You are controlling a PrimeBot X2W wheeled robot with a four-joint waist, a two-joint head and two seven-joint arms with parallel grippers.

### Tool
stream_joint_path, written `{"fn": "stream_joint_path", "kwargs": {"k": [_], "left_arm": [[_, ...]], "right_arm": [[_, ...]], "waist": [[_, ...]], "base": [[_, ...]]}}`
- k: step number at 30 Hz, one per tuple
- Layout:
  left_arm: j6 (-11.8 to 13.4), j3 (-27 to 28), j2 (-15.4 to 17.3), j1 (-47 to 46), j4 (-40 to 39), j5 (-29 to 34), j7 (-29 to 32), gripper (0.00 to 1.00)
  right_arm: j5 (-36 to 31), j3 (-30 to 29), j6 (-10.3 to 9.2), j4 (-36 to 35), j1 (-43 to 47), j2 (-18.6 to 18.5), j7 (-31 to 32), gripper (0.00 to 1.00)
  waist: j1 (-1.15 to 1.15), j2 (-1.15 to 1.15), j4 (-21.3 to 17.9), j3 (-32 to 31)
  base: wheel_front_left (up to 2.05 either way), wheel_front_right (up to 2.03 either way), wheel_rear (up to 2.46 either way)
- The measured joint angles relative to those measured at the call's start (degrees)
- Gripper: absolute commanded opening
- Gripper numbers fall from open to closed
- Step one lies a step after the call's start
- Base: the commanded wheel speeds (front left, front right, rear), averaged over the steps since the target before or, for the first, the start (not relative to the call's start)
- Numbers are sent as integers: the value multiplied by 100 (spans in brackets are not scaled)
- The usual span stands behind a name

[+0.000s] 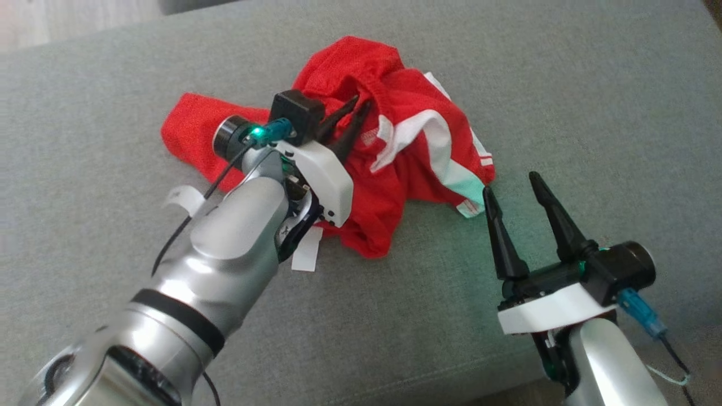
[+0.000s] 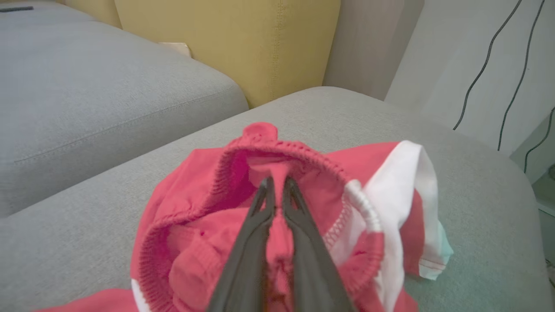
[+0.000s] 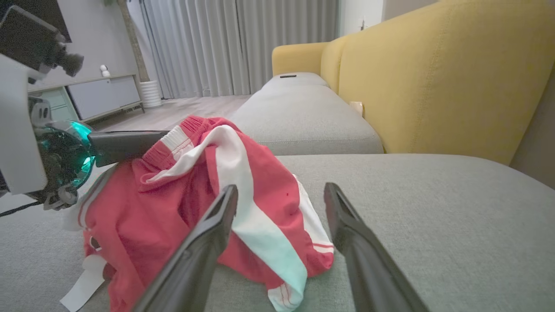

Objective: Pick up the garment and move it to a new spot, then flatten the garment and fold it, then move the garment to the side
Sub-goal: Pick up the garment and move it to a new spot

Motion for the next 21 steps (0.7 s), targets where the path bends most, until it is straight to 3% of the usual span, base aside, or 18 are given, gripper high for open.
{"fn": "stream_joint_path", "kwargs": {"k": [1, 6, 12, 21], "left_arm": [[41, 22, -20, 12, 7, 35, -1, 100], [376, 500, -56, 424, -577, 346, -8, 100], [794, 1326, 43, 1602, -1634, 907, -8, 100], [1032, 2697, 497, 3771, -3097, 1392, -8, 100]], "right_arm": [[0, 5, 0, 26, 4, 0, 0, 100], [-1, 54, 0, 104, 41, 1, 0, 100], [-27, 54, 0, 168, 475, 1, 1, 100], [-60, -11, 0, 169, 732, 22, 1, 100]], "waist": [[0, 0, 22, -43], [0, 0, 163, -356], [0, 0, 400, -890], [0, 0, 981, -1412]], "base": [[0, 0, 0], [0, 0, 0], [0, 0, 0], [0, 0, 0]]}}
